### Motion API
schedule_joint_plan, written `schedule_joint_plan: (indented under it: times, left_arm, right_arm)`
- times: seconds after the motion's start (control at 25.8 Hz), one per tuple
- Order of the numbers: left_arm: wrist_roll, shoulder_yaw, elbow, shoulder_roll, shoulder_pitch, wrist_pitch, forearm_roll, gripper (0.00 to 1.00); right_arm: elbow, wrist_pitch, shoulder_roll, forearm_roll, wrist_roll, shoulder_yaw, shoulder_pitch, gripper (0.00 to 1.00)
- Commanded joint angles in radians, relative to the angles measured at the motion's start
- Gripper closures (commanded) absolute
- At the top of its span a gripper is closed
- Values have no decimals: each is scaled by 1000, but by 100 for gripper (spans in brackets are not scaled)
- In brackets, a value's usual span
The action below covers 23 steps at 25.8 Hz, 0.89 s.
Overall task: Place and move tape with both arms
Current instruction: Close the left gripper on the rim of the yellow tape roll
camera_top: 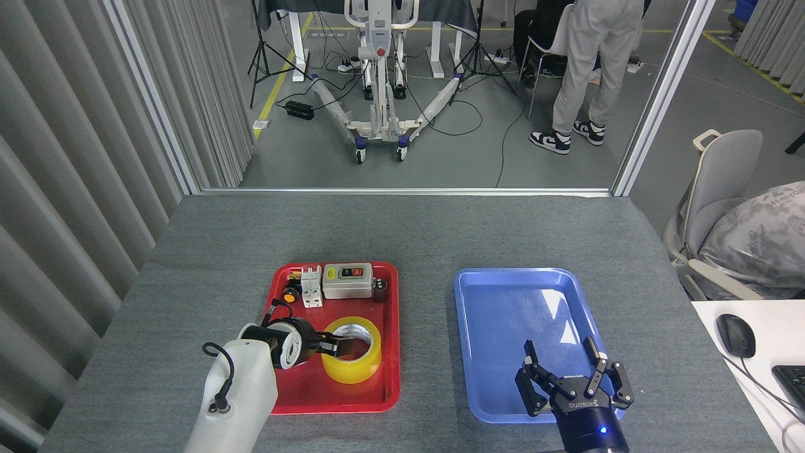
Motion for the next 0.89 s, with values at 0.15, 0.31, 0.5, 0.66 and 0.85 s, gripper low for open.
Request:
schedule_joint_plan:
  times: [0.15,0.31,0.5,0.66,0.85]
  left_arm:
    - [-71,-24,29,0,-32,6,-8,2]
    - [-143,-31,44,-3,-39,7,-11,7]
    - [-190,-31,46,-6,-47,7,-7,6]
    - [-190,-31,46,-9,-47,7,-2,5]
    - [-186,-31,46,-11,-47,9,3,10]
  right_arm:
    - [1,4,-2,22,-2,-2,-5,0]
    - [-3,6,1,22,-2,-3,-5,0]
    - [-3,4,-3,22,-2,-2,-7,0]
    - [-3,4,-5,22,-2,-2,-7,0]
    - [-3,4,-5,22,-2,-3,-2,0]
